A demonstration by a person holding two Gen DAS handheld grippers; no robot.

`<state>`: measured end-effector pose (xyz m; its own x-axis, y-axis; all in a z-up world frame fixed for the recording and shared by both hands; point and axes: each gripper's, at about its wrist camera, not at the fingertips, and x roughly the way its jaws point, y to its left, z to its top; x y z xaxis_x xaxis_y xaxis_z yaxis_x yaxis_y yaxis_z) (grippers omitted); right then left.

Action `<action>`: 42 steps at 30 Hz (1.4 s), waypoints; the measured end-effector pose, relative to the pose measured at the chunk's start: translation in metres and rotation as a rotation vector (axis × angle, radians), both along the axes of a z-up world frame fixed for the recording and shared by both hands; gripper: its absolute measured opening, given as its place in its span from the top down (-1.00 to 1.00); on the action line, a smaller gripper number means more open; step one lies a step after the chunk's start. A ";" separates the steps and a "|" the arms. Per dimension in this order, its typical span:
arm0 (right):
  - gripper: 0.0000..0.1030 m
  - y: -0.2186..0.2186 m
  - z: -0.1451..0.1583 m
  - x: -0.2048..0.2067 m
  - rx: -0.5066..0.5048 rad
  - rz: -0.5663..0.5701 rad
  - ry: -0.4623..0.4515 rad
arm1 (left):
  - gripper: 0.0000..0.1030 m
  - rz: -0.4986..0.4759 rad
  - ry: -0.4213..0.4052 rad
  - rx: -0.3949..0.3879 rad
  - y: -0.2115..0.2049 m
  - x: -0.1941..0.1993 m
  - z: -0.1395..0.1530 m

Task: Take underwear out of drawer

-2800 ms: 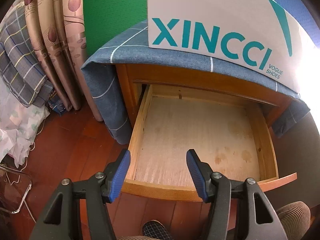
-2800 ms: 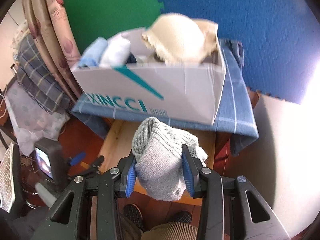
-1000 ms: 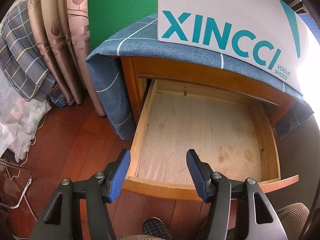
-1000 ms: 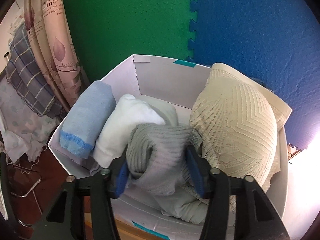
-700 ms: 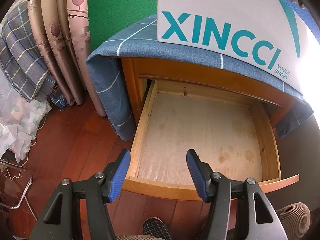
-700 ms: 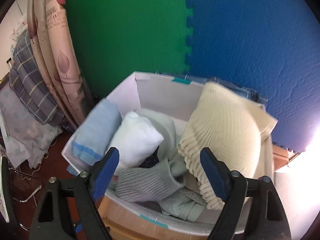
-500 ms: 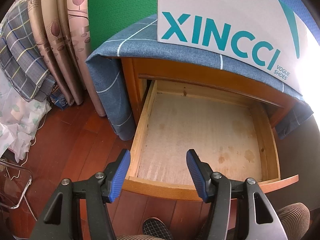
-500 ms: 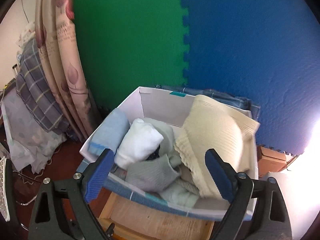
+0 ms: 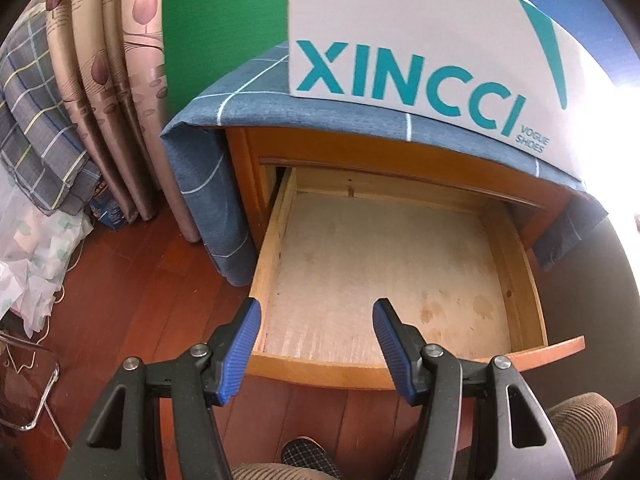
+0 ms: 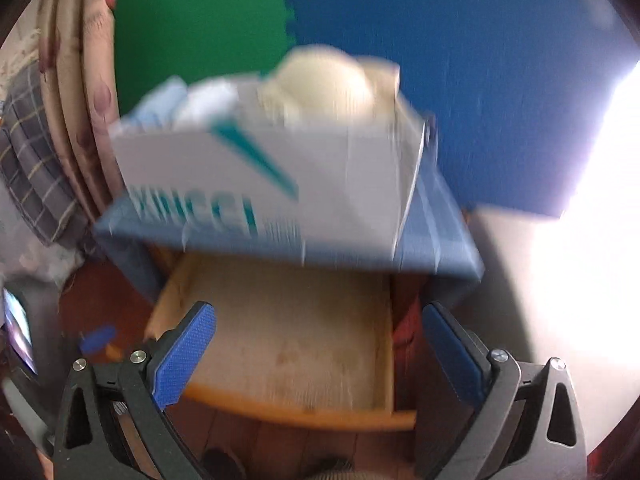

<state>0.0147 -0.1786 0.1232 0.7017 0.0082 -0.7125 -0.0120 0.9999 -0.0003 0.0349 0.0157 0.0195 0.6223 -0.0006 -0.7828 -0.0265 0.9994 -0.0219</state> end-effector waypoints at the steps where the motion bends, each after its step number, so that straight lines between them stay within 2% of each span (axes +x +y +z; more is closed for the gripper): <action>1: -0.99 -0.001 -0.012 0.000 -0.002 -0.006 0.032 | -0.16 -0.005 0.003 0.003 -0.002 0.000 0.000; 5: -0.99 -0.002 -0.051 -0.002 0.001 0.002 0.135 | -0.16 -0.014 0.001 0.027 -0.006 -0.002 0.000; 9: -0.99 -0.002 -0.068 0.003 0.016 0.008 0.193 | -0.16 -0.024 0.008 0.035 -0.008 -0.003 -0.002; 20: -0.98 0.008 -0.076 -0.002 -0.058 0.044 0.195 | -0.16 -0.045 0.013 0.060 -0.014 -0.003 -0.003; 33: -0.98 -0.003 -0.084 0.003 0.007 0.022 0.244 | -0.16 -0.062 0.021 0.062 -0.017 -0.001 -0.004; 42: -0.98 -0.002 -0.085 0.005 0.012 0.023 0.249 | -0.16 -0.068 0.019 0.067 -0.018 -0.002 -0.004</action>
<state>0.0193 -0.1802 0.0383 0.5037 0.0315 -0.8633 -0.0333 0.9993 0.0170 0.0326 -0.0019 0.0156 0.6073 0.0105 -0.7944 0.0414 0.9981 0.0448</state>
